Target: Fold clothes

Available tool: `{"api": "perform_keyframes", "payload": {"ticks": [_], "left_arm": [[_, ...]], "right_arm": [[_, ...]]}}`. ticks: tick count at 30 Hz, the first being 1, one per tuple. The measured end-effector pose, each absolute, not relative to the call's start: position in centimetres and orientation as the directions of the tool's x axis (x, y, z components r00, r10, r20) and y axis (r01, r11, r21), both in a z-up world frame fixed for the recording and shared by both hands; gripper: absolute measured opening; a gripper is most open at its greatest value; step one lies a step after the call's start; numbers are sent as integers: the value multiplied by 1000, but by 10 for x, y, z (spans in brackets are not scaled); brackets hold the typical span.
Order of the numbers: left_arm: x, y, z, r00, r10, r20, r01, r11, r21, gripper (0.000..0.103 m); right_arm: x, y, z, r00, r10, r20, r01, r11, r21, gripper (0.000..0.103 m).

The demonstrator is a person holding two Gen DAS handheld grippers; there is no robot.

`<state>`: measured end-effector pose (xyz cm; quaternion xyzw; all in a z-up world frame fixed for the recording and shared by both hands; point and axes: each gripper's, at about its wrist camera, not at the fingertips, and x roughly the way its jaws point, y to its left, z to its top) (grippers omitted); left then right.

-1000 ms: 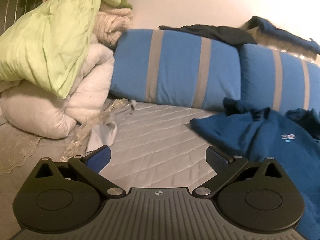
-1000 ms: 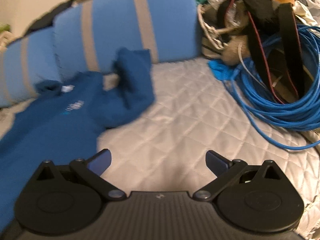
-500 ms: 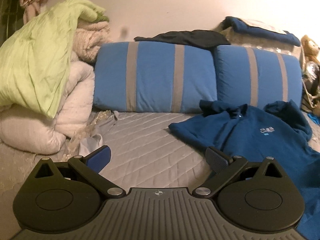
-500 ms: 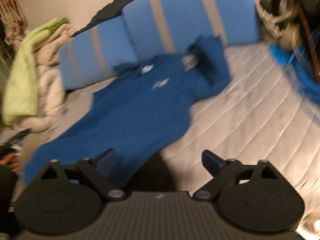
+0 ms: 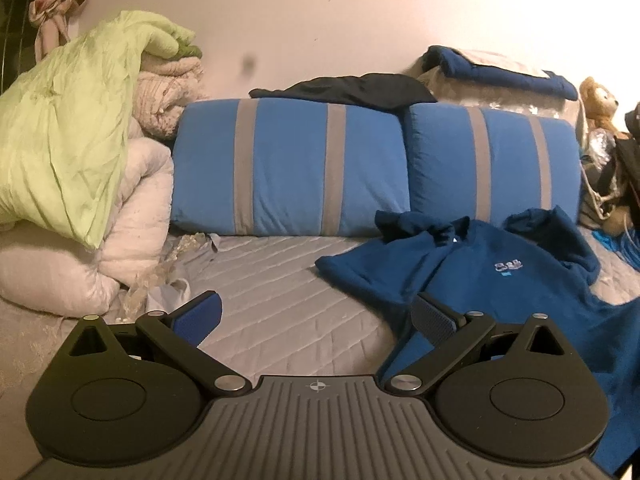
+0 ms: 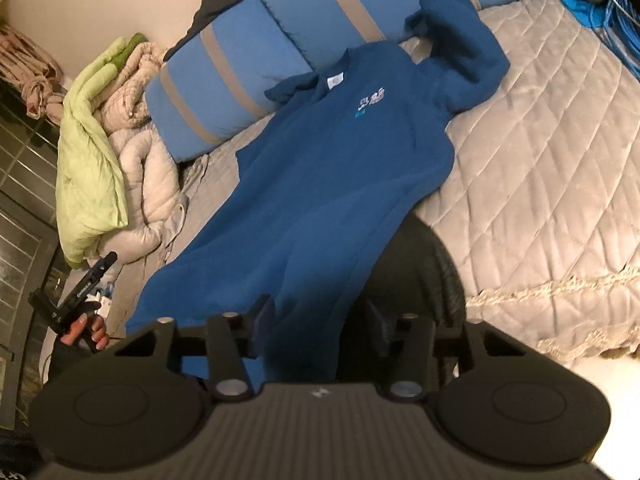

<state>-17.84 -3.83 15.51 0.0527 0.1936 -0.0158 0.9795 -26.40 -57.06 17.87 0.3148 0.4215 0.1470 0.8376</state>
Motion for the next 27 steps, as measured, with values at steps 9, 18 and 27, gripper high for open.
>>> {"api": "perform_keyframes", "payload": {"ticks": [9, 18, 27], "left_arm": [[-190, -33, 157, 926, -40, -376, 62, 997, 45, 103], [-212, -26, 161, 941, -69, -331, 70, 997, -9, 103], [-211, 0, 148, 880, -239, -411, 130, 952, -277, 103]], "right_arm": [[-266, -558, 190, 600, 435, -672, 66, 810, 583, 9], [-279, -584, 204, 667, 359, -653, 159, 788, 594, 5], [-297, -614, 212, 710, 293, -640, 243, 752, 613, 4]]}}
